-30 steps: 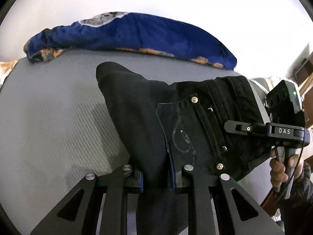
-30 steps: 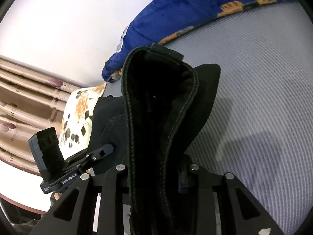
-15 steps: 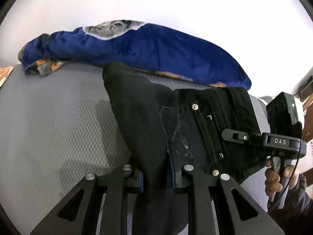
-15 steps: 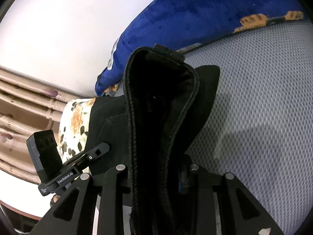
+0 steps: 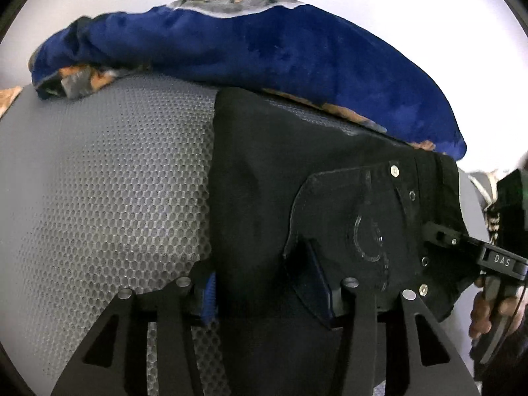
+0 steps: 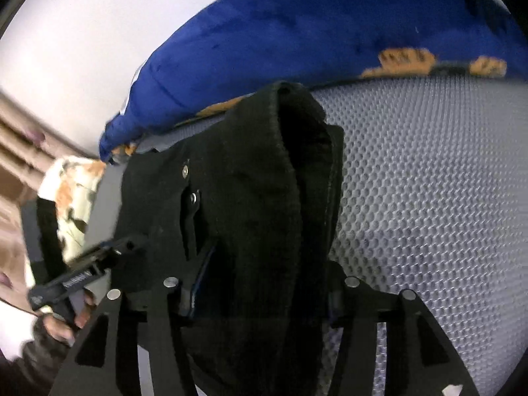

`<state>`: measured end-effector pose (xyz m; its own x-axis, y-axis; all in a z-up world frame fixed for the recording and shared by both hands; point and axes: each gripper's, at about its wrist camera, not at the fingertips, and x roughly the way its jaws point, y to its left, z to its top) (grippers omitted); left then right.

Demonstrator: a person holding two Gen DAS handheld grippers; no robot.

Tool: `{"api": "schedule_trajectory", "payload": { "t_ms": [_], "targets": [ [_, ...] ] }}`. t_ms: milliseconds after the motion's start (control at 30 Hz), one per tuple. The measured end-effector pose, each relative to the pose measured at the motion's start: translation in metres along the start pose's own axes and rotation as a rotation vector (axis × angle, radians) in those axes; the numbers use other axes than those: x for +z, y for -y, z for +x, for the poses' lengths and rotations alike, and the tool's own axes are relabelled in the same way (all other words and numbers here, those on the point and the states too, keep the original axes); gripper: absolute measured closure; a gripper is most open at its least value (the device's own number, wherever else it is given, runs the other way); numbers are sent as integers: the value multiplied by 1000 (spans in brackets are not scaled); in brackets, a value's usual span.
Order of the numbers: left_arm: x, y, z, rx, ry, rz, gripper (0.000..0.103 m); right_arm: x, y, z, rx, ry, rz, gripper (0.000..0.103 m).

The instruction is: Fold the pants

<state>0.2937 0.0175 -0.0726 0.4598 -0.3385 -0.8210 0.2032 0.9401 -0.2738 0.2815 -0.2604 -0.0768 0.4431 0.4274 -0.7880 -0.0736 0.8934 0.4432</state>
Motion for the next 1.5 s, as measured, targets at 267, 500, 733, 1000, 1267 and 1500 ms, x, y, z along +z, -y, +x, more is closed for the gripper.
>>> {"api": "schedule_trajectory", "payload": {
  "t_ms": [267, 500, 733, 1000, 1267, 1500],
  "targets": [
    [-21, -1, -22, 137, -8, -77, 30, -30, -16, -18, -103, 29, -31, 38],
    [-65, 20, -77, 346, 69, -26, 30, -60, -37, -72, -224, 127, -51, 37],
    [-107, 49, -136, 356, 149, -15, 22, -108, -72, -116, -323, 195, -110, 26],
    [-146, 83, -186, 392, 250, 47, 15, -152, -113, -151, -328, 269, -185, 12],
    [-168, 99, -209, 407, 290, 74, 14, -177, -133, -165, -392, 312, -268, 3],
    [-175, 100, -209, 410, 274, 62, 14, -186, -130, -162, -372, 274, -245, 3]
  ]
}}
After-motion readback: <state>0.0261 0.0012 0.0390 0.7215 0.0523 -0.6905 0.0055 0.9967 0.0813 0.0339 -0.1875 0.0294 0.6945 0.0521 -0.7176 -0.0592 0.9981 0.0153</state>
